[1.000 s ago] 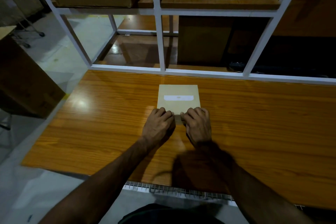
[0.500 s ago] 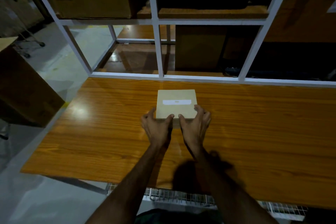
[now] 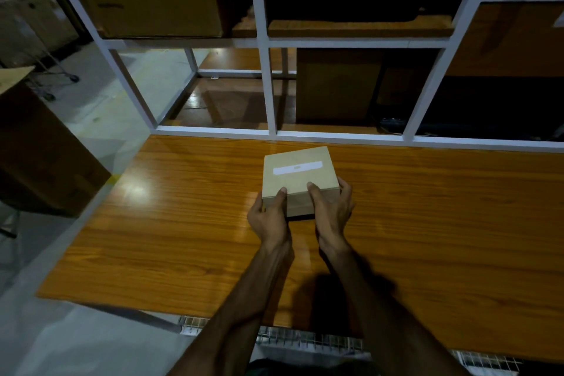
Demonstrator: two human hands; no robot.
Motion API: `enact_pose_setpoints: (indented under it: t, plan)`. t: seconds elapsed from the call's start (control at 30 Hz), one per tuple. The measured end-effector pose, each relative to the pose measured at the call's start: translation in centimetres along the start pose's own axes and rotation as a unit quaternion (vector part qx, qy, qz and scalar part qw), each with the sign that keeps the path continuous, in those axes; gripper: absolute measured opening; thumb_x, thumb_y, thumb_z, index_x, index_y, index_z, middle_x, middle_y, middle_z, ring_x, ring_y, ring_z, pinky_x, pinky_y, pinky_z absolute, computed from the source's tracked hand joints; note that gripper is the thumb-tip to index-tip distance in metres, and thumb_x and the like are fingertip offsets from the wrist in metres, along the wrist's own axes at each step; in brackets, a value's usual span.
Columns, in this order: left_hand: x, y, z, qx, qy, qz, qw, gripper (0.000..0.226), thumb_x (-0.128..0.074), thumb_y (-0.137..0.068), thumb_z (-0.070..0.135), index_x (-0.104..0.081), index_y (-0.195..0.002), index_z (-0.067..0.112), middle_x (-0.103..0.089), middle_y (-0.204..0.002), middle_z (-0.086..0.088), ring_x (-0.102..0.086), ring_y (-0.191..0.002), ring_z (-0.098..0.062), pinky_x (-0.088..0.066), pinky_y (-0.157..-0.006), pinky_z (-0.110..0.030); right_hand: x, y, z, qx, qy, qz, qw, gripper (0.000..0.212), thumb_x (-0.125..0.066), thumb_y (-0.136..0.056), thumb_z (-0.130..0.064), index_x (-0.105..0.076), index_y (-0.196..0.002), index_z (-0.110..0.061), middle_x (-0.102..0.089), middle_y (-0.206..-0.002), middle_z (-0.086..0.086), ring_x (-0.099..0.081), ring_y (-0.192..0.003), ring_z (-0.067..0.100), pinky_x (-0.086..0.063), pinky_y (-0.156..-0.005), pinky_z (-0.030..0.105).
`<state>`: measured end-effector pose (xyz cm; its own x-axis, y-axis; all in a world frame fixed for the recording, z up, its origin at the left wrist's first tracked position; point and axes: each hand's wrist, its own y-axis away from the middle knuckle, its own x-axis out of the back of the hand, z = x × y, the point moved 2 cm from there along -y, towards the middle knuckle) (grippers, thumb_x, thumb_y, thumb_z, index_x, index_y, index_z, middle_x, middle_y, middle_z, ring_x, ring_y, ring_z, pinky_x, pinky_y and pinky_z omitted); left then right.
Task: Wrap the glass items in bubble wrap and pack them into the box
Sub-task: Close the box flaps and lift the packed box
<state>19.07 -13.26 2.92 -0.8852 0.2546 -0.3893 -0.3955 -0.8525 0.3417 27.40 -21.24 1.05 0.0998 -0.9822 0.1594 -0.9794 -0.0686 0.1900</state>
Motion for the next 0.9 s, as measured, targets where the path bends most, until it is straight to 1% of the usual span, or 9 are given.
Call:
enact_pose_setpoints:
  t: [0.1,0.23,0.3,0.4,0.5,0.57,0.73,0.8,0.9]
  plan:
    - [-0.4,0.1,1.1,0.062,0.015,0.000,0.998,0.040,-0.089,-0.081,0.012,-0.075,-0.119,0.014,-0.079,-0.109,-0.012,-0.077,-0.098,-0.032,-0.064,-0.087,-0.054,-0.5,0.2,-0.6,-0.041,-0.040,0.012,0.998,0.084,-0.078,-0.063,-0.068,-0.039,-0.135,-0.048,-0.049,-0.135,0.002,-0.052,-0.117,0.025,-0.060,-0.087,0.048]
    - [-0.8,0.4,2.7,0.085,-0.019,-0.011,0.996,0.037,-0.084,-0.087,0.012,-0.070,-0.121,0.015,-0.073,-0.110,-0.011,-0.073,-0.089,-0.025,-0.067,-0.069,-0.041,-1.2,1.2,-0.3,-0.119,-0.145,-0.008,0.982,0.083,-0.080,-0.056,-0.066,-0.035,-0.124,-0.050,-0.051,-0.130,0.006,-0.062,-0.110,0.028,-0.066,-0.075,0.047]
    - [-0.7,0.6,3.3,0.084,-0.029,-0.019,0.996,0.038,-0.083,-0.088,0.012,-0.069,-0.123,0.015,-0.072,-0.110,-0.010,-0.071,-0.089,-0.023,-0.065,-0.061,-0.036,-1.1,1.4,-0.2,-0.124,-0.135,-0.024,0.983,0.084,-0.079,-0.057,-0.069,-0.035,-0.127,-0.053,-0.052,-0.130,0.005,-0.062,-0.111,0.029,-0.066,-0.079,0.049]
    - [-0.4,0.9,4.1,0.092,-0.042,-0.030,0.994,0.038,-0.079,-0.090,0.010,-0.067,-0.126,0.014,-0.070,-0.110,-0.010,-0.070,-0.092,-0.024,-0.061,-0.054,-0.030,-1.1,1.8,-0.1,-0.108,-0.117,-0.034,0.987,0.093,-0.073,-0.063,-0.073,-0.036,-0.144,-0.047,-0.057,-0.132,0.001,-0.060,-0.116,0.027,-0.061,-0.091,0.052]
    - [-0.3,0.9,4.7,0.106,-0.033,-0.037,0.993,0.042,-0.081,-0.089,0.012,-0.066,-0.128,0.015,-0.068,-0.119,-0.014,-0.069,-0.103,-0.032,-0.063,-0.059,-0.034,-1.3,2.1,-0.6,-0.098,-0.117,-0.030,0.988,0.088,-0.072,-0.071,-0.070,-0.036,-0.149,-0.048,-0.056,-0.133,-0.004,-0.057,-0.118,0.023,-0.057,-0.096,0.050]
    - [-0.2,1.0,5.2,0.104,-0.037,-0.032,0.993,0.044,-0.082,-0.089,0.012,-0.065,-0.130,0.012,-0.067,-0.119,-0.015,-0.069,-0.102,-0.031,-0.062,-0.057,-0.033,-1.5,2.5,-1.1,-0.098,-0.119,-0.036,0.987,0.091,-0.072,-0.070,-0.070,-0.032,-0.150,-0.052,-0.052,-0.133,-0.006,-0.056,-0.118,0.022,-0.058,-0.096,0.052]
    - [-0.1,0.9,6.9,0.085,-0.025,-0.039,0.995,0.043,-0.079,-0.091,0.010,-0.064,-0.131,0.008,-0.069,-0.118,-0.016,-0.070,-0.101,-0.029,-0.063,-0.056,-0.032,-1.7,3.1,-2.8,-0.062,-0.125,-0.044,0.989,0.069,-0.071,-0.068,-0.073,-0.035,-0.126,-0.069,-0.058,-0.123,-0.007,-0.062,-0.114,0.025,-0.061,-0.091,0.053]
    - [-0.1,0.9,7.8,0.074,-0.024,-0.049,0.996,0.044,-0.079,-0.091,0.014,-0.064,-0.132,0.009,-0.069,-0.117,-0.012,-0.069,-0.106,-0.030,-0.065,-0.064,-0.034,-1.9,3.3,-3.9,-0.046,-0.126,-0.038,0.990,0.070,-0.071,-0.068,-0.074,-0.038,-0.128,-0.065,-0.061,-0.122,-0.006,-0.064,-0.113,0.024,-0.060,-0.091,0.053]
    - [-0.1,1.2,9.0,0.065,-0.003,-0.066,0.996,0.040,-0.078,-0.092,0.020,-0.067,-0.129,0.011,-0.070,-0.122,-0.013,-0.066,-0.117,-0.034,-0.065,-0.086,-0.044,-1.8,3.6,-5.8,-0.020,-0.104,-0.044,0.993,0.080,-0.068,-0.068,-0.080,-0.033,-0.139,-0.064,-0.063,-0.125,-0.005,-0.065,-0.111,0.023,-0.059,-0.091,0.054]
